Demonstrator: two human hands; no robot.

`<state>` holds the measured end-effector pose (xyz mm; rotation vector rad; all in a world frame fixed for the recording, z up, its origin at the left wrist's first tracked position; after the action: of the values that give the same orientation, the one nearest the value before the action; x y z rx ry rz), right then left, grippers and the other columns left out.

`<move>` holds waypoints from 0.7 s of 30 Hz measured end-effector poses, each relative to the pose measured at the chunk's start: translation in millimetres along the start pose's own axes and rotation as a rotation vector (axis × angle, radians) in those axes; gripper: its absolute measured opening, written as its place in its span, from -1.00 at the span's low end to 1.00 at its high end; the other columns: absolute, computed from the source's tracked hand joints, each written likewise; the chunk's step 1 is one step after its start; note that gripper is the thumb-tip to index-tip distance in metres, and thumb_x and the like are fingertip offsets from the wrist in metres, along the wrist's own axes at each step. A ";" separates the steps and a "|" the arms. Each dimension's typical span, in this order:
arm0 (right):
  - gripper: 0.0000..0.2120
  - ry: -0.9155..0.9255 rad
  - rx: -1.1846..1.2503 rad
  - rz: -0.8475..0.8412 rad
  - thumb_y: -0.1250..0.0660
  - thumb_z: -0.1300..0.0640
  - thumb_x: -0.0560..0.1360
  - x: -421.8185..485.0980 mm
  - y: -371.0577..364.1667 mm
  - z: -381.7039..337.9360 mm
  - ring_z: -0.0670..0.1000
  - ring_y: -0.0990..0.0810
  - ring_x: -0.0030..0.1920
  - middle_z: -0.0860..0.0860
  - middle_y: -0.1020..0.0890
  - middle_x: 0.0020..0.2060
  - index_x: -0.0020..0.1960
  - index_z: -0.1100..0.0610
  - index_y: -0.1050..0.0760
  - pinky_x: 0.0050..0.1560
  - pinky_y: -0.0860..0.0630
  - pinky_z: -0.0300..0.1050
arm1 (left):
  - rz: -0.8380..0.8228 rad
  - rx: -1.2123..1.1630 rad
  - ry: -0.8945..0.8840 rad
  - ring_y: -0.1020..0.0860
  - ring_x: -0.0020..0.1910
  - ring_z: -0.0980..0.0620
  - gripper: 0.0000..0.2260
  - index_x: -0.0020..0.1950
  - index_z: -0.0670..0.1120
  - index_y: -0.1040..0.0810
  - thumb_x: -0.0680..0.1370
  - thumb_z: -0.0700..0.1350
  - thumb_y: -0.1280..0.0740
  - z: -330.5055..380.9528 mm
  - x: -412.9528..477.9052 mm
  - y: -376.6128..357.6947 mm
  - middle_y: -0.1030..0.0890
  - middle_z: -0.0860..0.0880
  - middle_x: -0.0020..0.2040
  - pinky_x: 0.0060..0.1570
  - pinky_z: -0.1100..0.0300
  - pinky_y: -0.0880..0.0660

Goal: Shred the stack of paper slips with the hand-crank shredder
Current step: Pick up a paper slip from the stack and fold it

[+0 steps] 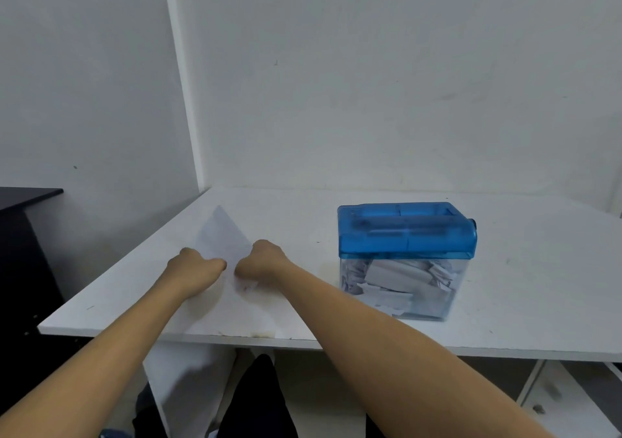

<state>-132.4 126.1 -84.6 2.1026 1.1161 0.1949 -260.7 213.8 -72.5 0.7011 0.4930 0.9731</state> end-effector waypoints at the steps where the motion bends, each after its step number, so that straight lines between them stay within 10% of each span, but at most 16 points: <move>1: -0.73 0.002 0.061 0.007 -0.31 0.19 0.45 -1.0 1.7 0.9 0.18 -0.67 -0.01 0.18 -0.67 0.03 0.10 0.28 -0.57 0.01 -0.63 -0.04 | 0.007 -0.013 0.007 -0.56 -0.11 -0.14 -0.72 0.05 -0.24 -0.50 0.56 -0.02 -0.34 -1.0 -0.8 0.4 -0.57 -0.16 -0.07 -0.32 0.13 -0.36; 9: -0.73 0.034 0.796 -0.003 -0.25 0.34 0.52 -13.3 15.3 -5.1 0.09 -0.61 -0.16 0.14 -0.62 -0.06 0.20 0.25 -0.48 -0.19 -0.63 -0.07 | -0.237 -0.634 0.123 -0.63 0.01 -0.21 -0.45 0.15 -0.22 -0.51 0.62 0.30 -0.19 14.8 -16.3 -18.1 -0.62 -0.25 0.04 -0.01 -0.06 -0.60; 14: -0.75 0.136 0.755 -0.105 -0.27 0.33 0.50 -40.1 31.5 -42.8 0.13 -0.61 -0.09 0.18 -0.61 -0.01 0.18 0.28 -0.48 -0.28 -0.53 -0.14 | 0.065 -0.801 -0.123 -0.62 0.13 -0.12 -0.73 0.24 -0.06 -0.53 0.68 0.07 -0.21 59.9 -16.9 20.9 -0.64 -0.10 0.18 0.22 -0.10 -0.54; 21: -0.70 0.403 0.433 0.235 -0.09 0.09 0.63 -104.4 150.8 -93.3 0.04 -0.50 -0.17 0.12 -0.52 0.02 0.20 0.24 -0.46 -0.34 -0.42 -0.17 | 0.251 -0.881 -0.470 -0.62 0.12 -0.04 -0.85 -0.02 0.04 -0.51 0.65 -0.04 -0.16 171.6 -67.6 69.3 -0.64 0.00 0.10 0.21 -0.11 -0.56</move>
<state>-138.7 42.9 103.5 2.6642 1.2178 0.5506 -219.6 127.3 99.6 0.1650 -0.4445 1.0905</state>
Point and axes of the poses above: each hand's wrist, its own x-axis towards the middle knuckle, its own y-axis out of the back of the hand, z = x × y, the point moved 9 cm from there along x, towards the middle knuckle
